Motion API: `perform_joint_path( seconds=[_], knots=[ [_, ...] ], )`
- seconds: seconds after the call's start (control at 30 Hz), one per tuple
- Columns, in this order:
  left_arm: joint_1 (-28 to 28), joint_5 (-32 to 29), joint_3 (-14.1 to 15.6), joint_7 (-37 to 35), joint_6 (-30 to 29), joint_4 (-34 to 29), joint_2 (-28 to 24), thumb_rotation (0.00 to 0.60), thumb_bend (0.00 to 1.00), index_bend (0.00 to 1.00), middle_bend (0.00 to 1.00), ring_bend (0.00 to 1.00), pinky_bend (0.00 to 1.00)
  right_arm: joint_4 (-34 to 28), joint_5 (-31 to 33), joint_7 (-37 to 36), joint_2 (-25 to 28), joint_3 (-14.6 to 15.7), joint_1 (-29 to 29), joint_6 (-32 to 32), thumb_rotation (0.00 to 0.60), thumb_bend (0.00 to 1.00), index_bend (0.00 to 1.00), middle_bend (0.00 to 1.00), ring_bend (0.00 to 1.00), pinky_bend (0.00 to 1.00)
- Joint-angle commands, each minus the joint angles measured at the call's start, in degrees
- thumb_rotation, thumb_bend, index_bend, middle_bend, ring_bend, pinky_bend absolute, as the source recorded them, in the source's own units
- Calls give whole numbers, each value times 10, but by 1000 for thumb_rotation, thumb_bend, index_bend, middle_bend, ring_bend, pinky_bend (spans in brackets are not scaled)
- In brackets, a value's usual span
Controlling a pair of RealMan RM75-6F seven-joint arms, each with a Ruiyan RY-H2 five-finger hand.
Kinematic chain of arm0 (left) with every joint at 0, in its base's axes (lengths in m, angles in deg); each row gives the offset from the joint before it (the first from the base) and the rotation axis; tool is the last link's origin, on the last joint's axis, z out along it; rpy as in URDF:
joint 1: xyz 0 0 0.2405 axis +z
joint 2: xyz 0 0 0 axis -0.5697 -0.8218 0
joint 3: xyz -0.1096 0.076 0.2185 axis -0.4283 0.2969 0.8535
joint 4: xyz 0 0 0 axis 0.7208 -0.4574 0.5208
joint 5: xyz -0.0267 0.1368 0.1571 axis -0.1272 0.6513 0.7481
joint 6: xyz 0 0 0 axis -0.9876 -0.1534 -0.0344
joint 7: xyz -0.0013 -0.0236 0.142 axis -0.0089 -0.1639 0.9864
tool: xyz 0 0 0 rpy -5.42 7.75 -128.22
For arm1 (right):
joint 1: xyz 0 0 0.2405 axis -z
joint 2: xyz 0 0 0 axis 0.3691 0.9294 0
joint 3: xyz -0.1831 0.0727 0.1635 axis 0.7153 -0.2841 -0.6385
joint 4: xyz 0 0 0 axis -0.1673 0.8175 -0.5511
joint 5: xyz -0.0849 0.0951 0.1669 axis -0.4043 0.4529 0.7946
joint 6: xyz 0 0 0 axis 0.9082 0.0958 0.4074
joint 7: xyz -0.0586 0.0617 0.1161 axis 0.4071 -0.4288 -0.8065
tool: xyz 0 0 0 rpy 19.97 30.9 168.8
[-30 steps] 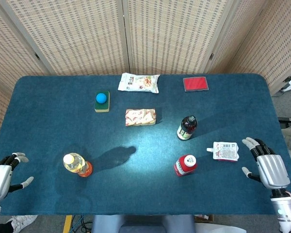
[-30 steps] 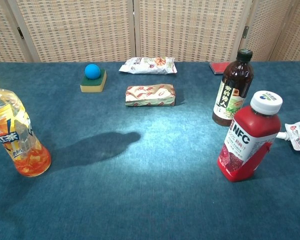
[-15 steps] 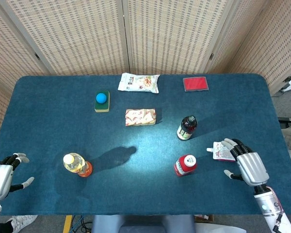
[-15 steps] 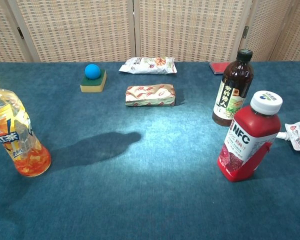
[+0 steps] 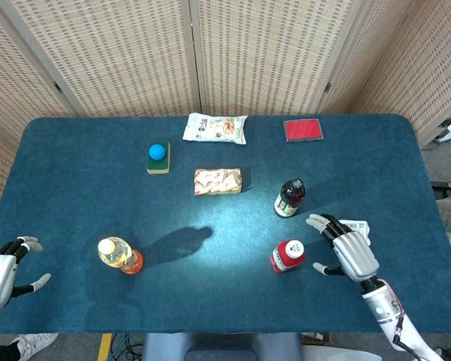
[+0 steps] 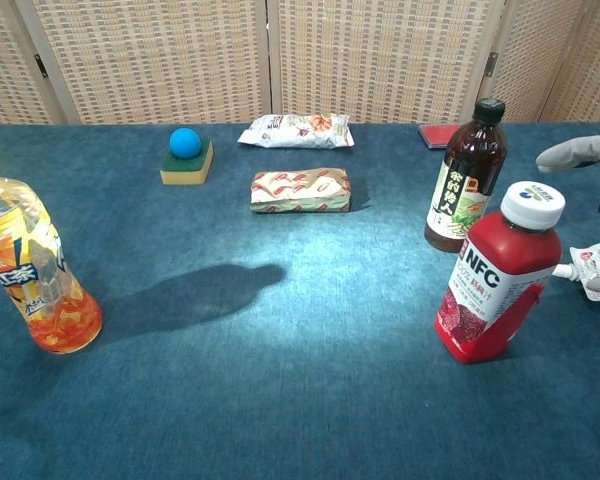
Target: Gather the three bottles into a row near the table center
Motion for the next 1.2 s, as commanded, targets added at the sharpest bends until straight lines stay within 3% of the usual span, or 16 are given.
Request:
perform_joint_path(
  seconds=[0.03,0.57,1.2],
  knots=[
    [0,0,0,-1,0,-1,-1,600,63,408,323,344,541,10,-5,-19,-14,4,-10,8,600,47,170,162,126,365],
    [1,4,2,-7,-1,-5,-6,600,63,408,323,344,541,57,-8,-63,-71,14,-40,22,600,48,180,235,182,371],
    [-1,6,2,-11,2,-10,-9,600,63,408,323,344,541,115,15,-85,-119,10,-57,27,600,72,486,547,466,483]
  ],
)
